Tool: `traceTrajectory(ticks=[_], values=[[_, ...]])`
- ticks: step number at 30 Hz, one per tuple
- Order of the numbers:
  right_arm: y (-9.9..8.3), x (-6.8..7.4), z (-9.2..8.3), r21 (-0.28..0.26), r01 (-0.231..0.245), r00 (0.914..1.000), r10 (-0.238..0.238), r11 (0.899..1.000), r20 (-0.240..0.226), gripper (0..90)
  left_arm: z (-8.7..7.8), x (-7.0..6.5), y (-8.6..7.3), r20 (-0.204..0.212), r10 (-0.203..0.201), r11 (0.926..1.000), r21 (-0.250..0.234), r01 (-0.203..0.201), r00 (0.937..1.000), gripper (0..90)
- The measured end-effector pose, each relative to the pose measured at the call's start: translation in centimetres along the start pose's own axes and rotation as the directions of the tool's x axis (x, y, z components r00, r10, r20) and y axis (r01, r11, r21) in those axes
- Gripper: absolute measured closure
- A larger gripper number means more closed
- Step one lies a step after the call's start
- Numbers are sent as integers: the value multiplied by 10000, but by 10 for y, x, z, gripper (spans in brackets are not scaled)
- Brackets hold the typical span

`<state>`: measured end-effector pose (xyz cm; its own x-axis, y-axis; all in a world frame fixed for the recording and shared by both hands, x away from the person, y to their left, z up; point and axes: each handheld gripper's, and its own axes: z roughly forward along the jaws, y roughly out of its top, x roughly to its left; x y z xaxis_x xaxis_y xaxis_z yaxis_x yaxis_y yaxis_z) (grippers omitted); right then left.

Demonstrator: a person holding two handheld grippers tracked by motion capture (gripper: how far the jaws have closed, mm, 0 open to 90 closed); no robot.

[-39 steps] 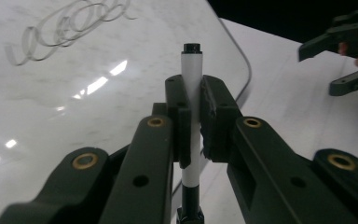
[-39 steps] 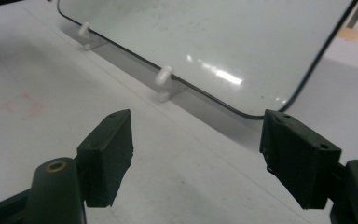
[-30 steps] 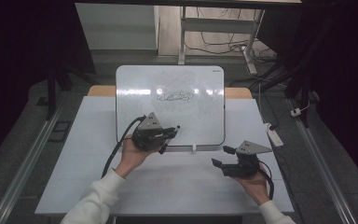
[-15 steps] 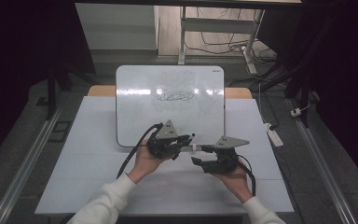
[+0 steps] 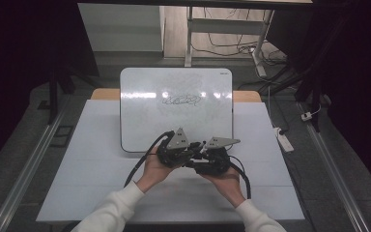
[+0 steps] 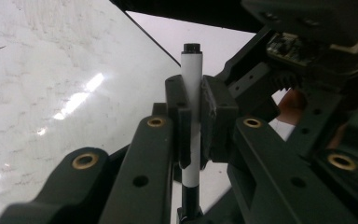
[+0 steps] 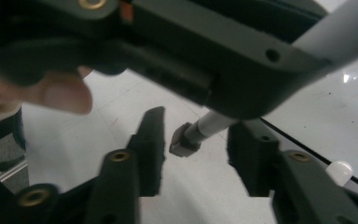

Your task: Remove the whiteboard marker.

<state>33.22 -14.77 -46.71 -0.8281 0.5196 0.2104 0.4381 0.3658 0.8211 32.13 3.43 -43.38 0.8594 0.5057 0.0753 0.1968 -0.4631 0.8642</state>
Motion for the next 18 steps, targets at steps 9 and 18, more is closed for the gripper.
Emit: traceTrajectory(ticks=[9,18], values=[[-1,-5,6,312,-853,9963,854,9959,-23,731,1,-4,1,-114,204,9998,14,-204,9997,815],[-5,-12,9,424,-1338,9909,1344,9901,-112,766,5,-8,0,-70,243,9996,112,-242,9997,807]])
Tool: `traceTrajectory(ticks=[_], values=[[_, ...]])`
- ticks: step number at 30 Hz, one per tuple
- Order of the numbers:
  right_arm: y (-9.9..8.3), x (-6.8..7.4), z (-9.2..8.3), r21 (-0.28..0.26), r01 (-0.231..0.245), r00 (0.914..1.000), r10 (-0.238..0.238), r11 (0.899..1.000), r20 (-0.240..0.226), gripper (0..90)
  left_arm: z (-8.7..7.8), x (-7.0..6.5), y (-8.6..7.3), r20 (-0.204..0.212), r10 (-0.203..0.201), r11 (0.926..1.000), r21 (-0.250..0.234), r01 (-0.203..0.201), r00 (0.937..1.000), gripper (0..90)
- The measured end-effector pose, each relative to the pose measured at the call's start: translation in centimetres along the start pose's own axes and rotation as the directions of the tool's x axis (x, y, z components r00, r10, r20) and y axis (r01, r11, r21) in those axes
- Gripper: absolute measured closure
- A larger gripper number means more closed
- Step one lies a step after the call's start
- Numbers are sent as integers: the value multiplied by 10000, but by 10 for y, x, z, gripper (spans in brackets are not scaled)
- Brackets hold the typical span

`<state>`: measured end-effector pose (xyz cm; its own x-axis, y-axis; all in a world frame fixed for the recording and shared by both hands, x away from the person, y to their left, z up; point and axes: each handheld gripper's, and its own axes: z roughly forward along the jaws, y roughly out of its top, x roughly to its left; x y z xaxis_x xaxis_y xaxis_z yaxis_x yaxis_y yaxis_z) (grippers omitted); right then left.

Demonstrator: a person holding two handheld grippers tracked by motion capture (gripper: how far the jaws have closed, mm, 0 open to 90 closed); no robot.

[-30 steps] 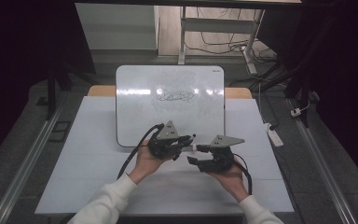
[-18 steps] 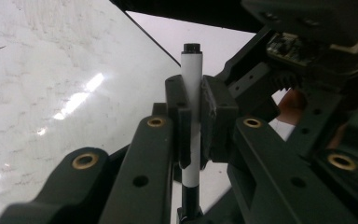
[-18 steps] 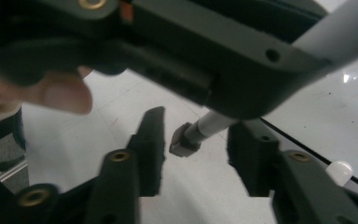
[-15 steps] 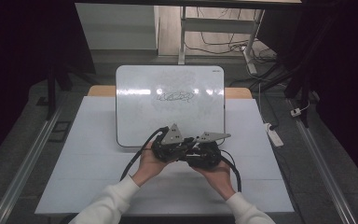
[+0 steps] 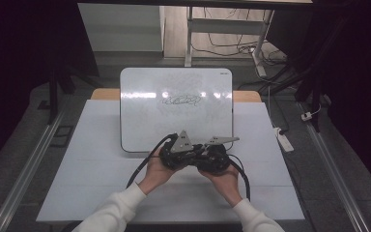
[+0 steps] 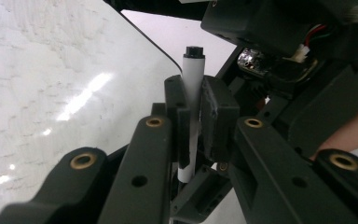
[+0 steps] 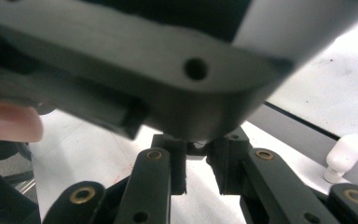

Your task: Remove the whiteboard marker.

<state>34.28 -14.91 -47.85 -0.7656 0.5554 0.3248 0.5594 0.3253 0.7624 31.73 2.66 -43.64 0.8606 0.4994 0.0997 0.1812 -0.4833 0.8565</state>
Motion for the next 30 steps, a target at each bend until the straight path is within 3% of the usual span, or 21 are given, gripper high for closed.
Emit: traceTrajectory(ticks=[4,12,15,21,22,24,26,27,30], values=[[-1,0,-1,-93,98,9998,-96,9999,158,771,-1,1,0,304,-220,9994,-243,227,9993,775],[-1,-3,-9,-477,348,9982,-324,9983,499,772,-16,12,-4,-2,-839,9948,-585,838,9965,496],[-1,-6,-12,-712,466,9971,-422,9964,629,772,-32,24,-15,-140,-1480,9877,-524,1471,9889,446],[1,-9,-21,-1140,683,9961,-614,9911,630,772,-55,34,-41,-591,-1991,9799,-222,1981,9782,394],[2,-10,-23,-1210,692,9960,-617,9902,647,772,-65,36,-54,-802,-2192,9756,-73,2193,9724,387],[2,-10,-24,-1282,746,9956,-665,9889,663,772,-69,36,-61,-904,-2267,9737,16,2278,9698,377],[4,-12,-30,-1472,935,9936,-830,9847,760,772,-82,36,-80,-1218,-2517,9667,166,2555,9601,370],[4,-12,-31,-1539,941,9936,-830,9836,767,772,-82,36,-80,-1218,-2517,9667,166,2555,9601,366],[5,-14,-35,-1673,1013,9926,-883,9807,831,772,-97,35,-102,-1562,-2778,9575,344,2863,9479,351]])
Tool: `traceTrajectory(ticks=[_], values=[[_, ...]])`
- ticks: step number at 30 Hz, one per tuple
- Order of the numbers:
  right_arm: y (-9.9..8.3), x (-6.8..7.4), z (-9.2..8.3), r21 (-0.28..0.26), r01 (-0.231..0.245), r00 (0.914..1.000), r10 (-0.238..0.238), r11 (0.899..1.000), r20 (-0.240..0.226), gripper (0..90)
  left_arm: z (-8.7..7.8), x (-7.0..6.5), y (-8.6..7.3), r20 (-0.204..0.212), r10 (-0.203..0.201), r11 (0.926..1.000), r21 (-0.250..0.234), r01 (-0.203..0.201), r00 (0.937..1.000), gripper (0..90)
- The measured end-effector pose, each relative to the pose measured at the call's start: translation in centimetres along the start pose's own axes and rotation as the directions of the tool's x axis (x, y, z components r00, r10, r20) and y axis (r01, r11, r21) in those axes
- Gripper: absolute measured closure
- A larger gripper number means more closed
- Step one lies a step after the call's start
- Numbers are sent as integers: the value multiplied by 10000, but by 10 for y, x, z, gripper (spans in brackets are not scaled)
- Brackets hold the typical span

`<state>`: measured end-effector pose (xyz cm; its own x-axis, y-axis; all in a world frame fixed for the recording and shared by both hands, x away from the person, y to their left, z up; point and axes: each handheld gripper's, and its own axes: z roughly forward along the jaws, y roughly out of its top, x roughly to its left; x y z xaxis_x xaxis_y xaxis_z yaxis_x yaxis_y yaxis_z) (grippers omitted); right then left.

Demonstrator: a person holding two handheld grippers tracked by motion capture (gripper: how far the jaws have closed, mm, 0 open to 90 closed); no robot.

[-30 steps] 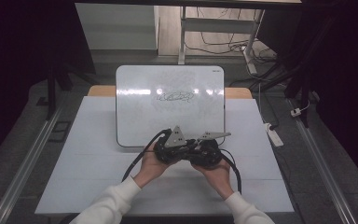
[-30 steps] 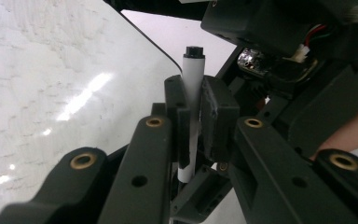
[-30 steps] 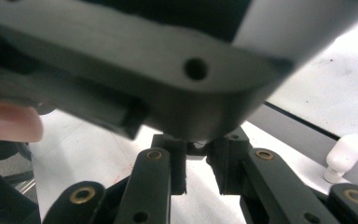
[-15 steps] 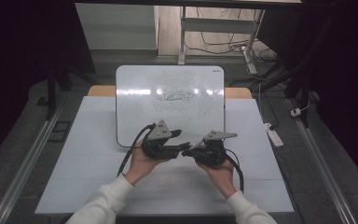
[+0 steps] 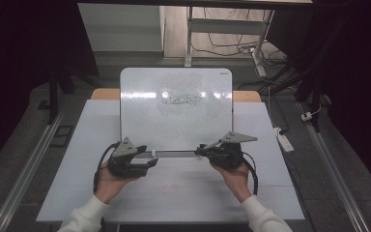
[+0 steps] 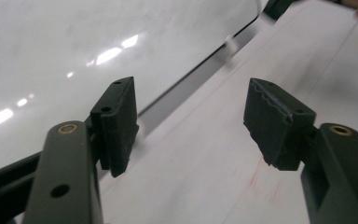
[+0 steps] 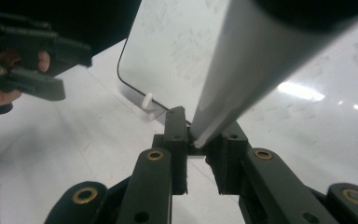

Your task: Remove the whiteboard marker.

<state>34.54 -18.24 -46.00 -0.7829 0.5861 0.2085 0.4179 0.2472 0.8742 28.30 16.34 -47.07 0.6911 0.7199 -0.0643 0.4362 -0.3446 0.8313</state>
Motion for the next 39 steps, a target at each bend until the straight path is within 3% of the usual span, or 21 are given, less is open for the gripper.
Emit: traceTrajectory(ticks=[9,13,25,32,39], values=[[3,-6,-8,-443,234,9997,-232,9987,34,772,-35,15,-57,-905,-782,9963,296,812,9928,328],[3,-7,-8,-558,236,9997,-234,9982,43,772,-46,18,-72,-1084,-1048,9938,267,1083,9886,325],[12,-12,-8,-923,786,9968,-771,9926,193,772,-42,24,-78,-1202,-1095,9917,539,1166,9867,303],[45,-23,-3,-1718,812,9962,-747,9818,436,772,-36,25,-80,-1066,-1144,9894,769,1229,9877,301],[77,-34,11,-2154,886,9944,-738,9725,761,772,-38,27,-82,-1066,-1227,9890,699,1305,9867,300]])
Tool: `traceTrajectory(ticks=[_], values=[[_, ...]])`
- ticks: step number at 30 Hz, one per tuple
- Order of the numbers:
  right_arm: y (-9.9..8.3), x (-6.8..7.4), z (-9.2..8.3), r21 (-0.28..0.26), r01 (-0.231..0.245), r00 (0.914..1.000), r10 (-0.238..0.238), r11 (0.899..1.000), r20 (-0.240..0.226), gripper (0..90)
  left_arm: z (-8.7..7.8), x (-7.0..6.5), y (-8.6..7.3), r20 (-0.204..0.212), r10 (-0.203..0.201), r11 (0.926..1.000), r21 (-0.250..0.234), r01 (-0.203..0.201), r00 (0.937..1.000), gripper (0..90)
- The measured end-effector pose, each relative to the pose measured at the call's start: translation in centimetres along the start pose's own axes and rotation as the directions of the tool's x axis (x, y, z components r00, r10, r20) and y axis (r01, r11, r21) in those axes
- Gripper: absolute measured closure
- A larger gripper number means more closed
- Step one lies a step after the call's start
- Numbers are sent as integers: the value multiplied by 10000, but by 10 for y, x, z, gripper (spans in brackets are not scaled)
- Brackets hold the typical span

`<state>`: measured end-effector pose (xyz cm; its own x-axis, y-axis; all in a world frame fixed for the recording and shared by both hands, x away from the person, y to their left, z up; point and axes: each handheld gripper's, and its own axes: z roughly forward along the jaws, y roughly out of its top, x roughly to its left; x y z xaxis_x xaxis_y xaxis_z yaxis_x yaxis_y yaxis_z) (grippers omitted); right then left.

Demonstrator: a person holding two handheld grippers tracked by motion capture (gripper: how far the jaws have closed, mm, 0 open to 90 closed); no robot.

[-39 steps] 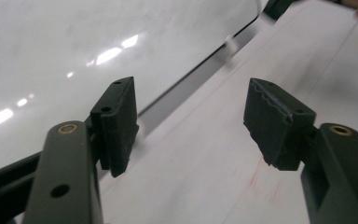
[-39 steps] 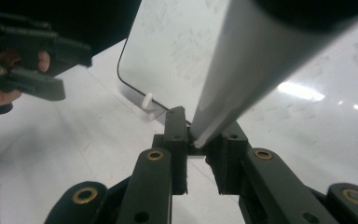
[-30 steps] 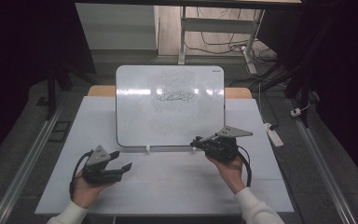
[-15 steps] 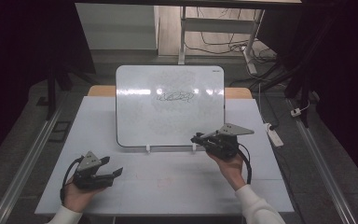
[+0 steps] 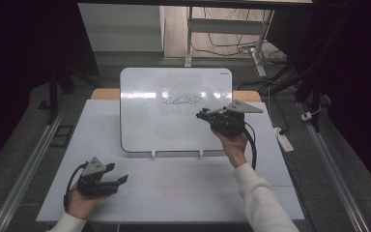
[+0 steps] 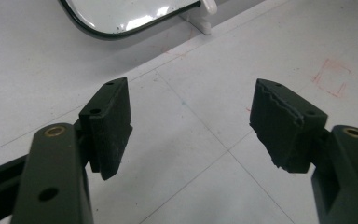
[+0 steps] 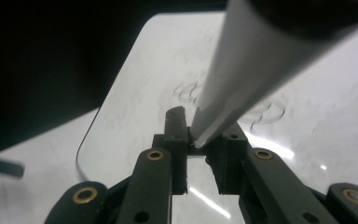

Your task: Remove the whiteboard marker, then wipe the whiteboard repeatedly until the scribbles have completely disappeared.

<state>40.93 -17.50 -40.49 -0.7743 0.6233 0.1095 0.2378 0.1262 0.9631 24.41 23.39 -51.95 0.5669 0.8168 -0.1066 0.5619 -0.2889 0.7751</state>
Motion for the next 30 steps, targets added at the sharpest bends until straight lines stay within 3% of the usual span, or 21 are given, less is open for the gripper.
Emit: traceTrajectory(ticks=[4,14,23,30], values=[[12,-6,13,-220,-143,9998,145,9997,126,772,-1,0,0,16,-9,10000,-44,9,10000,300],[30,-14,40,-246,48,9994,-40,9997,351,772,0,1,0,43,4,10000,-61,-4,10000,298],[28,-31,58,-86,-51,9967,58,10000,816,772,1,2,-1,58,-4,10000,-21,4,10000,298],[23,-48,60,-200,-323,9913,346,9993,1268,772,2,5,-1,46,-46,10000,-7,46,10000,298]])
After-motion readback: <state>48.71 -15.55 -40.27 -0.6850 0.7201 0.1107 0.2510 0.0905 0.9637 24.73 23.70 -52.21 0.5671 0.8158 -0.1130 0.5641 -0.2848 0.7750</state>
